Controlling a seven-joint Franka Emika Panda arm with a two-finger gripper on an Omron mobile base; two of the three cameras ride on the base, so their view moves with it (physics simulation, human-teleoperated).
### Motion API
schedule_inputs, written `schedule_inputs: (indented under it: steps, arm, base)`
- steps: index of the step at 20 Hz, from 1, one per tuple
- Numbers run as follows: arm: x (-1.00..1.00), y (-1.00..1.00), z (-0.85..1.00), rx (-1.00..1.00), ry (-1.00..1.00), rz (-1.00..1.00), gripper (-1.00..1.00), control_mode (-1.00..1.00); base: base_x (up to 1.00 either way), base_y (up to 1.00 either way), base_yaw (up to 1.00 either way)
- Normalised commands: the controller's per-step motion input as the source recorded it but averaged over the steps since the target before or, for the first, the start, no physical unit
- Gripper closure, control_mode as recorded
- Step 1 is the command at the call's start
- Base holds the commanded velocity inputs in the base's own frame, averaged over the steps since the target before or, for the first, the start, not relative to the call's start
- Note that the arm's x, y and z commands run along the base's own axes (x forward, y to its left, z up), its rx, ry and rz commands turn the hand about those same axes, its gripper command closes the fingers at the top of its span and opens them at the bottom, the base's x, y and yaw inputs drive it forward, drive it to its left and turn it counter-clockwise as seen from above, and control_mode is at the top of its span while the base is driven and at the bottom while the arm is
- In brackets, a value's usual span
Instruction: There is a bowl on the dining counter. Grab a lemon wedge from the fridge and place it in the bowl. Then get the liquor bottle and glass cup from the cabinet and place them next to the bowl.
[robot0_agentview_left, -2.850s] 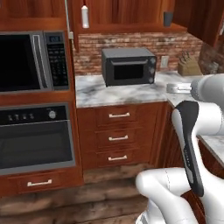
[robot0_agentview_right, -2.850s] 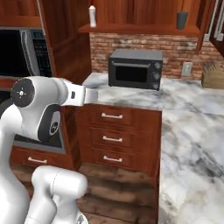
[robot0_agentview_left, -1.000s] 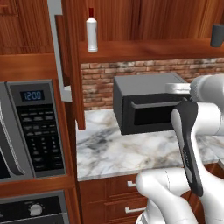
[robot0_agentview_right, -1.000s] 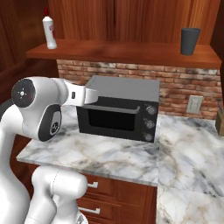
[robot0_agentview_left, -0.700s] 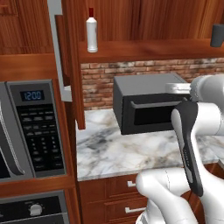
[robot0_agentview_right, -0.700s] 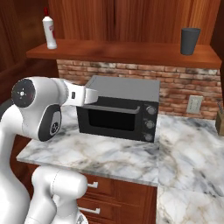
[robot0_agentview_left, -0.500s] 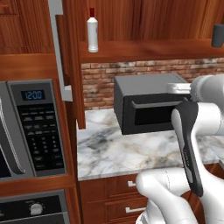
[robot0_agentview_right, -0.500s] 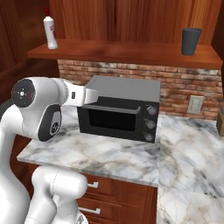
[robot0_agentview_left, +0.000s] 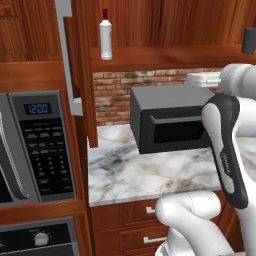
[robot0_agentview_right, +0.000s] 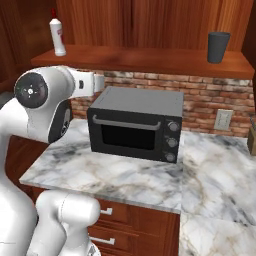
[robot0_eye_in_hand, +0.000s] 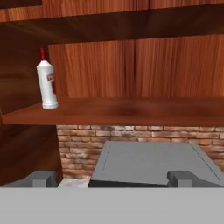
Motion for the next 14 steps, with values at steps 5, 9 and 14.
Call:
schedule_inputs:
  steps: [5,9,14]
  arm:
    - [0.45,0.89,0.77,0.0,-0.09,0.06,-1.0,-1.0]
    - [0.74,0.66,0.34,0.0,0.0,0.05,-1.0,-1.0]
    - [0.97,0.25,0.0,0.0,0.0,0.08,-1.0,-1.0]
  base:
    - [0.0,0.0,0.0]
    - [0.0,0.0,0.0]
    - [0.0,0.0,0.0]
